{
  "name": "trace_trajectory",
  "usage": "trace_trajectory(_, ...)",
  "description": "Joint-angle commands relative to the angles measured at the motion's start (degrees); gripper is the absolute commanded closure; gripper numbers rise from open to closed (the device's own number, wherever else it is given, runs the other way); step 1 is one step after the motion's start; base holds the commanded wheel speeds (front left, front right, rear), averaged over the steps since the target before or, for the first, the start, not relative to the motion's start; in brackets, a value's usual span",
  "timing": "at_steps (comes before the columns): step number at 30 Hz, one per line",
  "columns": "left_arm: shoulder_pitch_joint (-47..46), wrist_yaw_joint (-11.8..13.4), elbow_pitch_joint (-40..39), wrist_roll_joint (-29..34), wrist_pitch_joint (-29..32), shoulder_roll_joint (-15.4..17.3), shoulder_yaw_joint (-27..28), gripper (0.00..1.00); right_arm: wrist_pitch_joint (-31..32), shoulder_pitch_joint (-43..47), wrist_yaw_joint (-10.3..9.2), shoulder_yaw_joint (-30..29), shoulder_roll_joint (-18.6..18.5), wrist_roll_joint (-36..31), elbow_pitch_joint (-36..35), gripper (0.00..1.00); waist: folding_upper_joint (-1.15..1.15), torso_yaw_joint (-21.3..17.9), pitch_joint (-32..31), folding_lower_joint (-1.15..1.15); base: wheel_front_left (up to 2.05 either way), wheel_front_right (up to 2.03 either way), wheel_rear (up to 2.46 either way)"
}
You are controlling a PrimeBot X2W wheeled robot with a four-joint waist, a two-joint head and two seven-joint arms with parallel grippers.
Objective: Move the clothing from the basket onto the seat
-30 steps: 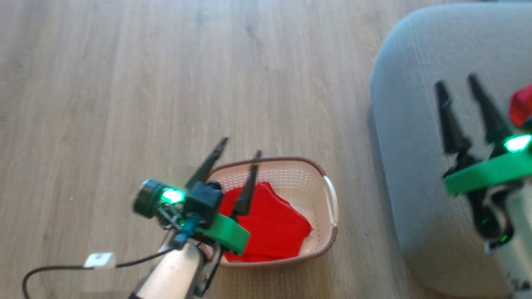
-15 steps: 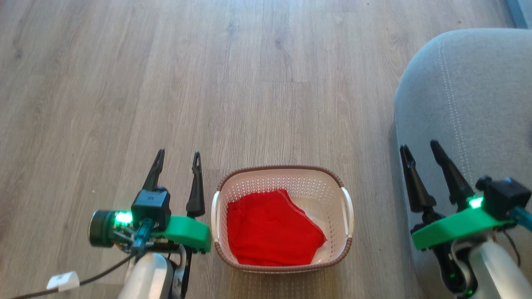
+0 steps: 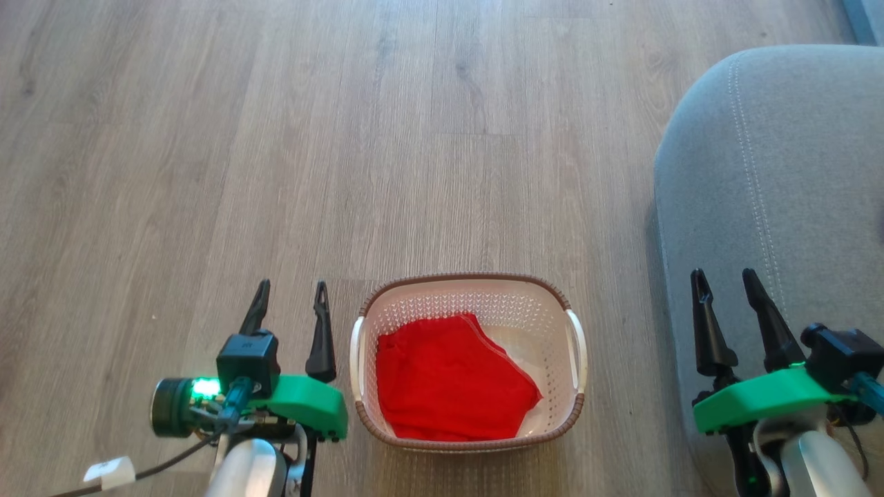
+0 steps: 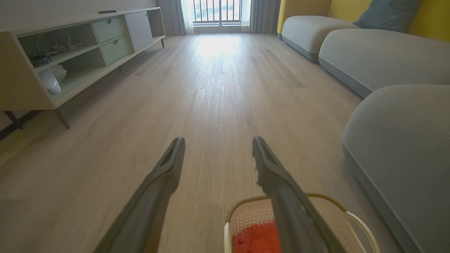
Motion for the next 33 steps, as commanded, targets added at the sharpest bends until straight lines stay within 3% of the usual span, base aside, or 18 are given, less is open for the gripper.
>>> trace_trajectory(1,-0.3,0.0,-1.4,0.1,-0.3,-0.1,1.6,0.0,-0.5,0.1,0.4,0.8,-0.1,-0.5,-1.5,0.0,0.0,-0.1,-0.1,0.0,0.0,0.0,0.0)
trace_trajectory(33,-1.0,-0.6,-0.7,0.7,-0.3,-0.1,0.0,0.0,-0.5,-0.7,0.4,-0.2,0.6,-0.8,-0.9,0.0,0.0,-0.3,0.2,0.0,0.0,0.0,0.0)
